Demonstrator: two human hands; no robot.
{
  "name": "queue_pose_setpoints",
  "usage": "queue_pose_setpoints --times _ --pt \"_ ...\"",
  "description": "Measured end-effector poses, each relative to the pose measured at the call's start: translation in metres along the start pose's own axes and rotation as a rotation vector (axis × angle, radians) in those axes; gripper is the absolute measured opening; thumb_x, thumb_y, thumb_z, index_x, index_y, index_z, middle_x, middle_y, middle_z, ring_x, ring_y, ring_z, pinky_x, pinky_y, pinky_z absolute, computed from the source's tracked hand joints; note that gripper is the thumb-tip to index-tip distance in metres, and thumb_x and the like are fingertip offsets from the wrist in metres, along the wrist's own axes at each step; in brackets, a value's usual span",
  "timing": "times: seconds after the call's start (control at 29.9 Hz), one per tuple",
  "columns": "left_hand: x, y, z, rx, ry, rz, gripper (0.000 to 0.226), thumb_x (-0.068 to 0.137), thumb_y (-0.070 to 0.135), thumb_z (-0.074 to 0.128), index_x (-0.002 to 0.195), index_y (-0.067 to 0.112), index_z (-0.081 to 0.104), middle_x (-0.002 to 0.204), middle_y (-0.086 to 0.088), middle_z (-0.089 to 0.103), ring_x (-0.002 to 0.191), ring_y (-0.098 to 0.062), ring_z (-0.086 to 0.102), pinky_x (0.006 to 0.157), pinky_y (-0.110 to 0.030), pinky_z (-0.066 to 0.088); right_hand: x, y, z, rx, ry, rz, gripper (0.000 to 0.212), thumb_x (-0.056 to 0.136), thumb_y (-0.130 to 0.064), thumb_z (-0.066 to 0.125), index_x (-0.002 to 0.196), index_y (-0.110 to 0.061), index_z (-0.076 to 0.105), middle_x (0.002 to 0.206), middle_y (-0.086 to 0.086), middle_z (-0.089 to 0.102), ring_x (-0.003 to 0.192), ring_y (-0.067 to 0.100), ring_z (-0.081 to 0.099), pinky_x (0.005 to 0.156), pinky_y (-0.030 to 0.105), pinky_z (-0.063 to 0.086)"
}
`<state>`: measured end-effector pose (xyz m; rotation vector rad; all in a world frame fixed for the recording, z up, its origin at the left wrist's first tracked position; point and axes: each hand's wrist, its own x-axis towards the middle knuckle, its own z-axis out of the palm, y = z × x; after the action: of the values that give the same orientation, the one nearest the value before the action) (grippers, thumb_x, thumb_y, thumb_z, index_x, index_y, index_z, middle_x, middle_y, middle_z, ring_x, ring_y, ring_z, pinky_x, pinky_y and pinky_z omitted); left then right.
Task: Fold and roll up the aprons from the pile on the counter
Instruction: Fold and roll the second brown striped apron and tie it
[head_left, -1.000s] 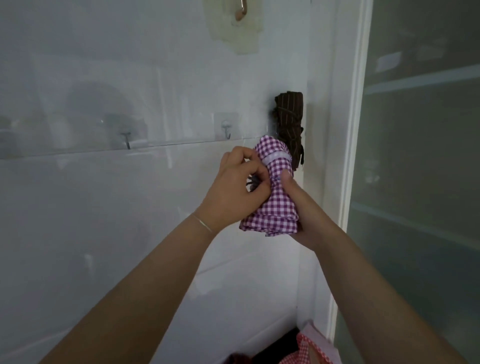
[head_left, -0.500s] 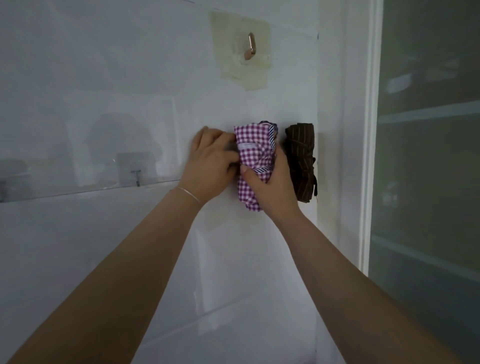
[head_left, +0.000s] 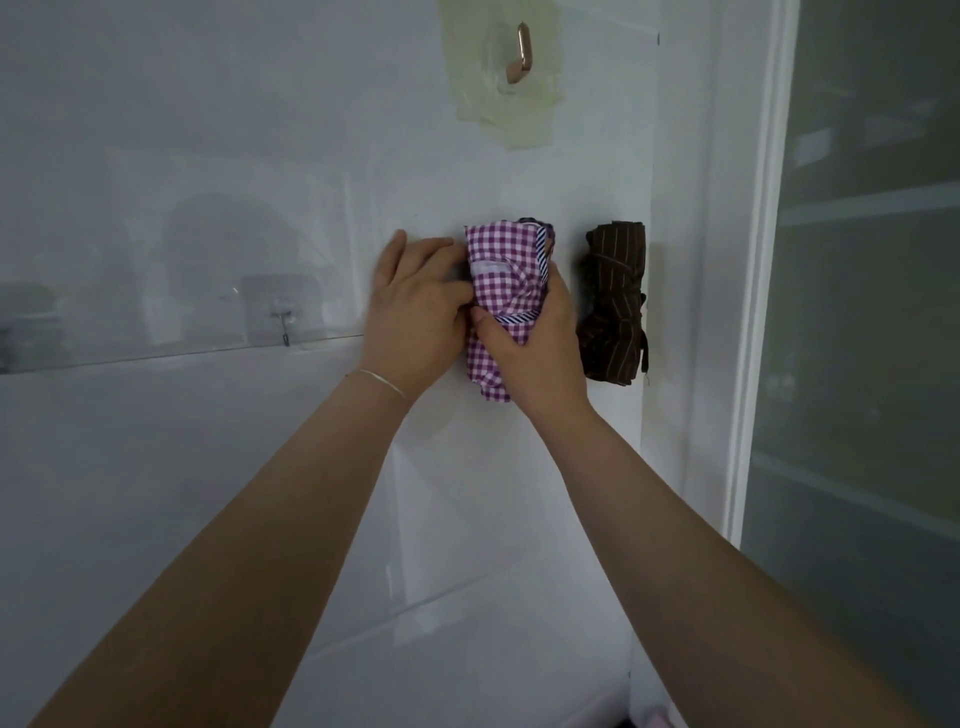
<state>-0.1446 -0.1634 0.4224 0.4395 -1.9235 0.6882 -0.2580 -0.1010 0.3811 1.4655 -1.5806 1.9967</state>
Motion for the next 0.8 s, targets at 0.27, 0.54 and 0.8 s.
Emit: queue_pose_setpoints --times 0.27,0.54,0.8 --pt "-0.033 0.007 0.004 0.003 0.021 -0.053 0.027 0.086 0.021 0.049 0.098 0.014 0.072 0.134 -0.014 0.055 0.128 -0.037 0.047 0.11 -0.045 0.028 -0.014 0.008 -0.005 0.031 -0.059 0.019 0.11 0.063 -0.07 0.07 0.15 -0.027 0.017 0.142 0.002 0.041 0.129 0.019 0.044 0.104 0.048 0.043" --pt "-0.094 0.05 0.0 -0.305 0.086 -0.074 0.018 0.085 0.008 0.049 0.095 0.003 0.063 0.094 -0.014 0.06 0.074 -0.026 0.058 0.057 -0.026 0.042 -0.077 0.029 -0.033 0.1 -0.238 0.222 0.109 0.077 -0.042 0.075 0.152 -0.022 -0.002 0.153 -0.006 0.023 0.131 0.017 0.04 0.107 0.034 0.04" --pt "-0.205 0.102 0.044 -0.505 -0.622 -0.153 0.022 0.087 0.006 0.048 0.099 0.014 0.064 0.099 -0.006 0.059 0.081 -0.027 0.061 0.069 -0.038 0.051 -0.189 0.092 -0.068 -0.315 -0.687 0.502 0.043 0.089 -0.057 0.051 0.102 -0.017 0.064 0.093 -0.005 0.071 0.079 0.011 0.068 0.082 0.032 0.053"
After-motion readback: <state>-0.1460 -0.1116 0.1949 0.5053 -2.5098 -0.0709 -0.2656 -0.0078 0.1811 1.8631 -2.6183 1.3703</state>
